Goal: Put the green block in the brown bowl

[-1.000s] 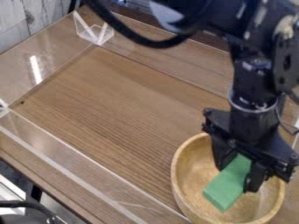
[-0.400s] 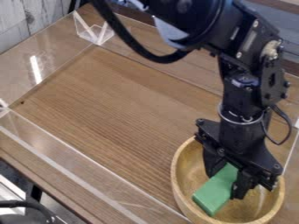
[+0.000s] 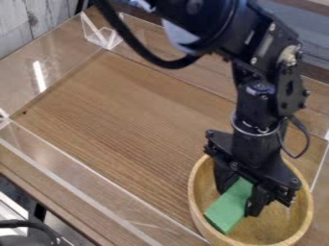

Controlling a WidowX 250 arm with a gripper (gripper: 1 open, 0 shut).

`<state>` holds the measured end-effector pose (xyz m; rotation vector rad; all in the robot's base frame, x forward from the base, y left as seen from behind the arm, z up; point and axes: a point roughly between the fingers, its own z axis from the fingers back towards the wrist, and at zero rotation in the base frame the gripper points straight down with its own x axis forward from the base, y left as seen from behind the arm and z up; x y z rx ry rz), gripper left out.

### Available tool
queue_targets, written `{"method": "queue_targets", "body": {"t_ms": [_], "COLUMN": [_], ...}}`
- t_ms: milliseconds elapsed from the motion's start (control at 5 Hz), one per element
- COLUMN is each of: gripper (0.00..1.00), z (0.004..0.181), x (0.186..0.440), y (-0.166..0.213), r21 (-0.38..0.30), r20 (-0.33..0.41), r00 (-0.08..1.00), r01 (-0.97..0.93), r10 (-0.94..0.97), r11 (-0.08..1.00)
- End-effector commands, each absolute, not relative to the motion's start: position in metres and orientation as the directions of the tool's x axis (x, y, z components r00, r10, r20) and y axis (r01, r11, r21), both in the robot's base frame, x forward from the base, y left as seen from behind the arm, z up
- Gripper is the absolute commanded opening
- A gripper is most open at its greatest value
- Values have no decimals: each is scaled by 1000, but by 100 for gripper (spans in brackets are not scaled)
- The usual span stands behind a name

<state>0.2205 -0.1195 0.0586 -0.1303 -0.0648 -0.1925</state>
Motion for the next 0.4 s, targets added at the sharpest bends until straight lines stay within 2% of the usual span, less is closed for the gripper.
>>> {"method": "queue_targets", "body": {"t_ms": [0,200], "gripper": [0,0], "z": [75,77], "x": [215,220], "y": [-127,-133], "r21": [-122,-117], "r20": [132,139], "r00": [978,984], "r01": [175,129], "r10": [-159,-112], "r11": [977,985]}}
